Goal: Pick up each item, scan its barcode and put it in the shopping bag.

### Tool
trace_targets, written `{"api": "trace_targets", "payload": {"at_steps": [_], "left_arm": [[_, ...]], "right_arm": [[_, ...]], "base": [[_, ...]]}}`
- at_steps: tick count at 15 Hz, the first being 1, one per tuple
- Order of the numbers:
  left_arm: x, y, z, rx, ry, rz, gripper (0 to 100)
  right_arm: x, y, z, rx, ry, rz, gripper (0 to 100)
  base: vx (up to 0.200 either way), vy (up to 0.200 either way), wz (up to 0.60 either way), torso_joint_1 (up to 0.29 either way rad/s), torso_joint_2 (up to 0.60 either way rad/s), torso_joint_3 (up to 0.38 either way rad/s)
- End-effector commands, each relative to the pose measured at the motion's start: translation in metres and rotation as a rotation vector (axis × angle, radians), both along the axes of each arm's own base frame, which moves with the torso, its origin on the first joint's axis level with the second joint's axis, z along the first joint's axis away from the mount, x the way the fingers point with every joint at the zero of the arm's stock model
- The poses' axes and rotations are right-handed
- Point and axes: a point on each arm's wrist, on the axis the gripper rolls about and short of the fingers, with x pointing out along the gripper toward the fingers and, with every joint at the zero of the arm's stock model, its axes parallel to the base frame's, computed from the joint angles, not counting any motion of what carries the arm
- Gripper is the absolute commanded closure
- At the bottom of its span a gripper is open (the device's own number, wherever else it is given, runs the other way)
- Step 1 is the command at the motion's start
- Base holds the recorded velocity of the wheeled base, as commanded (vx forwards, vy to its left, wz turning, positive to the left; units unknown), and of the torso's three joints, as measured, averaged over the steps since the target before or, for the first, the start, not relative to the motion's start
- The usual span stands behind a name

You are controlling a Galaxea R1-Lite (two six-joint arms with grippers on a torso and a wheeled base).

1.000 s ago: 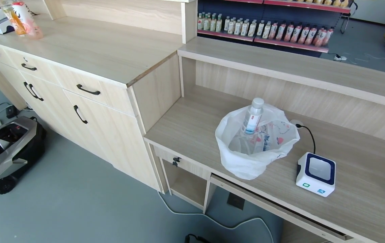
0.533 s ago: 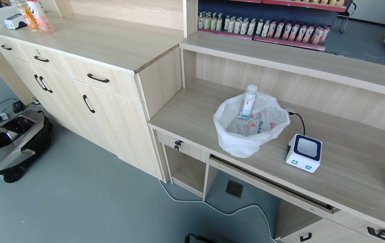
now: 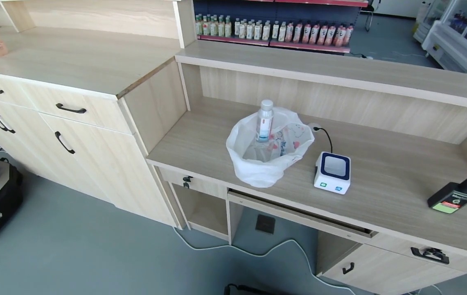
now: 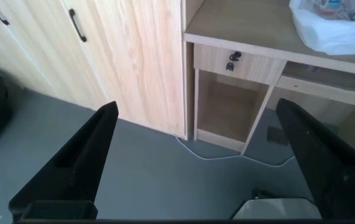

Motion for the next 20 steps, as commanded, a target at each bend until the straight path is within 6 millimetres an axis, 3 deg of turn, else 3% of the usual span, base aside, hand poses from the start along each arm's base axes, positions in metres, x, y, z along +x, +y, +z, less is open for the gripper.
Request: {"api": "trace_targets", "payload": {"at_steps": [1, 7, 10, 13, 15, 20], "left_arm": [[0.000, 0.000, 0.000, 0.000, -0.001, 0.000, 0], [0.000, 0.000, 0.000, 0.000, -0.001, 0.000, 0], [0.000, 0.000, 0.000, 0.000, -0.001, 0.000, 0], [0.000, 0.000, 0.000, 0.000, -0.001, 0.000, 0], [0.000, 0.000, 0.000, 0.000, -0.001, 0.000, 0], [0.000, 0.000, 0.000, 0.000, -0.001, 0.000, 0]], "right_arm": [[0.004, -0.014, -0.004, 0.008, 0.044, -0.067, 0], [0.064, -0.073, -0.028, 0.032, 0.095, -0.138, 0], [0.062, -0.116, -0.061, 0.041, 0.232, -0.263, 0], [0.061, -0.162, -0.069, -0.004, 0.294, -0.357, 0], [0.089, -0.189, -0.067, -0.035, 0.242, -0.328, 0], [0.145, -0.162, -0.073, -0.028, 0.191, -0.099, 0]], "base": [[0.000, 0.000, 0.00, 0.000, 0.00, 0.000], [0.000, 0.000, 0.00, 0.000, 0.00, 0.000], [0.000, 0.000, 0.00, 0.000, 0.00, 0.000], [0.000, 0.000, 0.00, 0.000, 0.00, 0.000], [0.000, 0.000, 0.00, 0.000, 0.00, 0.000], [0.000, 0.000, 0.00, 0.000, 0.00, 0.000]]}}
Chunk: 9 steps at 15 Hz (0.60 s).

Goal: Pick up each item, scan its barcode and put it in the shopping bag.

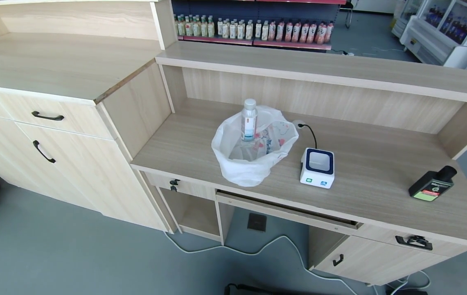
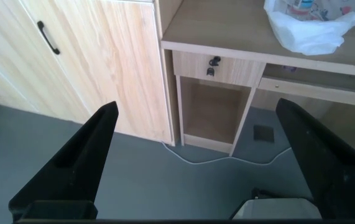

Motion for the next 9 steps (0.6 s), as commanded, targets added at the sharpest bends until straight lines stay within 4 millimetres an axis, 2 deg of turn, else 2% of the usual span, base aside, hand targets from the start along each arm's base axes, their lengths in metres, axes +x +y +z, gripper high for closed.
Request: {"api": "trace_targets", "payload": {"at_steps": [1, 4, 9], "left_arm": [[0.000, 0.000, 0.000, 0.000, -0.002, 0.000, 0], [0.000, 0.000, 0.000, 0.000, -0.001, 0.000, 0], [0.000, 0.000, 0.000, 0.000, -0.001, 0.000, 0]], "right_arm": [[0.023, 0.015, -0.013, 0.033, 0.016, 0.088, 0], [0.034, 0.031, -0.017, 0.046, 0.032, 0.143, 0], [0.047, 0.043, -0.020, 0.046, 0.034, 0.195, 0]], "base": [[0.000, 0.000, 0.00, 0.000, 0.00, 0.000], [0.000, 0.000, 0.00, 0.000, 0.00, 0.000], [0.000, 0.000, 0.00, 0.000, 0.00, 0.000]]}}
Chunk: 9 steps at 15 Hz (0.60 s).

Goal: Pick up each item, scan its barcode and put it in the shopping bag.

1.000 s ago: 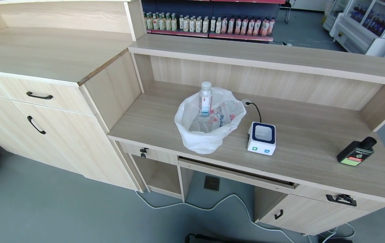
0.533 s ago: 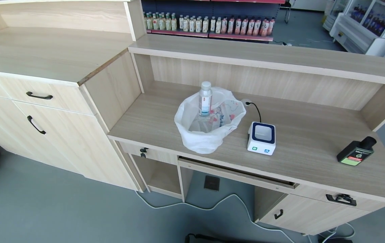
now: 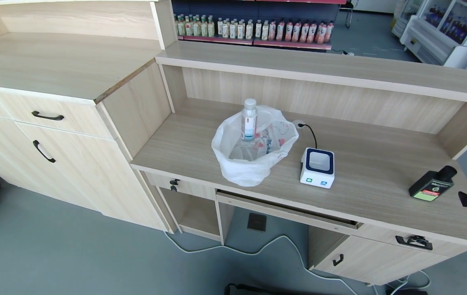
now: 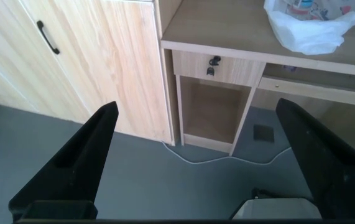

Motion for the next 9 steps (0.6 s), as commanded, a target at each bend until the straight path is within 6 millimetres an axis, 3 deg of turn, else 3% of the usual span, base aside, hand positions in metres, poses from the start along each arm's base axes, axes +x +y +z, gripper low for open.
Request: {"api": "trace_targets", "payload": {"at_steps": [1, 9], "left_arm": [[0.000, 0.000, 0.000, 0.000, -0.001, 0.000, 0], [0.000, 0.000, 0.000, 0.000, -0.001, 0.000, 0]], "right_arm": [[0.006, 0.004, -0.001, -0.001, -0.002, 0.019, 0], [0.026, 0.001, 0.004, -0.019, -0.044, 0.038, 0]], "base": [[0.000, 0.000, 0.00, 0.000, 0.00, 0.000], [0.000, 0.000, 0.00, 0.000, 0.00, 0.000]]}}
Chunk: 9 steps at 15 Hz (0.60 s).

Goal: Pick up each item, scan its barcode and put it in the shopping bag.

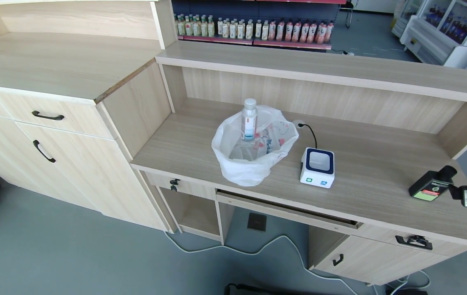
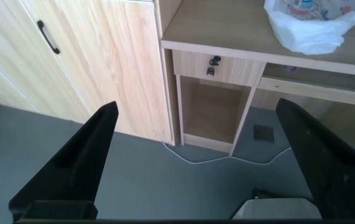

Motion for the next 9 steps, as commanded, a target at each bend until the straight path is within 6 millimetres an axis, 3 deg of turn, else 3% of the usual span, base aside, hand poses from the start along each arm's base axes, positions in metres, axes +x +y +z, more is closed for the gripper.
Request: {"api": "trace_targets", "payload": {"at_steps": [1, 9], "left_arm": [[0.000, 0.000, 0.000, 0.000, -0.001, 0.000, 0], [0.000, 0.000, 0.000, 0.000, -0.001, 0.000, 0]], "right_arm": [[0.006, -0.004, 0.002, -0.010, -0.013, -0.002, 0], [0.015, 0.006, -0.009, 0.002, 0.014, 0.035, 0]], "base": [[0.000, 0.000, 0.00, 0.000, 0.00, 0.000], [0.000, 0.000, 0.00, 0.000, 0.00, 0.000]]}}
